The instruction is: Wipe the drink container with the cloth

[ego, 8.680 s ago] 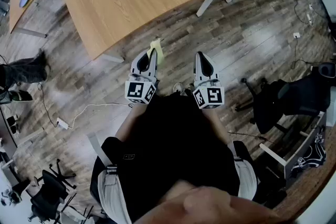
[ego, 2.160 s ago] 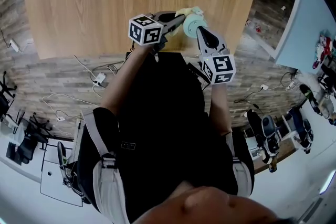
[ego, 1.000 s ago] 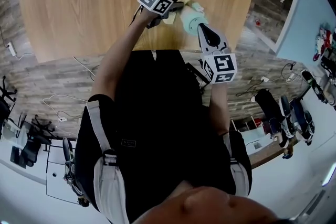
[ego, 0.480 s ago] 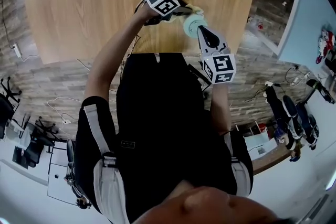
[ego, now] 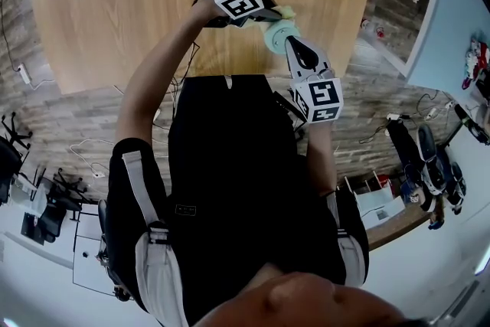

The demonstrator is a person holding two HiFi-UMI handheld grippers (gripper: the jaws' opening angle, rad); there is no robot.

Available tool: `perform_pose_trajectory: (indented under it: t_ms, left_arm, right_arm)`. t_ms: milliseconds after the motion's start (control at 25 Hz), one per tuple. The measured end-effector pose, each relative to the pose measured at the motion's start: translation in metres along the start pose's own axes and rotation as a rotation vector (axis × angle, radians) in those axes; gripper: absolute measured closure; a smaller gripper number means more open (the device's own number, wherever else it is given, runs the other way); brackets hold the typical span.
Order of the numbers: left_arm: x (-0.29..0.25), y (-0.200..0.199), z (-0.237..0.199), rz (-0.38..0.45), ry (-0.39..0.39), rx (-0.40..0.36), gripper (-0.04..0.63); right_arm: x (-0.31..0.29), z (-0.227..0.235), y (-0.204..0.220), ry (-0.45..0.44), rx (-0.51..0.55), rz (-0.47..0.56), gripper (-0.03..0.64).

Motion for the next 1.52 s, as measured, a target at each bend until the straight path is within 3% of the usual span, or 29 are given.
perform_pose_trajectory:
  t_ms: [400,720,1000,1360,1520]
  left_arm:
    - [-0.045,0.037,-0.067,-0.231,-0.013,0.133,0.558]
    - [-0.063,0.053,-0.092,-0.317,0.027,0.193,0.558]
    - [-0.047,0.025,-0.061,-0.268,0.117,0.116,0.558]
    - [-0.021,-0.006,-0.007,-0.287,0.137,-0.059,0.558]
    - [-0.019,-0.009,-0.003,-0.304,0.112,-0.085,0.558]
  right_arm:
    - [0.001,0.003,-0.001,0.007,-0.005,-0.001,0.583]
    - [0.002,0.000,0.001,0.007,-0.002,0.007,0.583]
    - [-0.001,-0.001,0.001,0.012,0.014,0.010,0.583]
    - [-0.001,0.003,0.002,0.017,0.020,0.026,0.583]
    - [-0.001,0.004,0.002,0.017,0.025,0.027,0.583]
Point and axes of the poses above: the fingertips, and each gripper's own axes: x backward along the fingers, z to its right, y out of its underside, the point moved 3 cm from there along x, backward along the fingers, and after that the axes turned 6 degrees about -z, right-handed, at the moved point
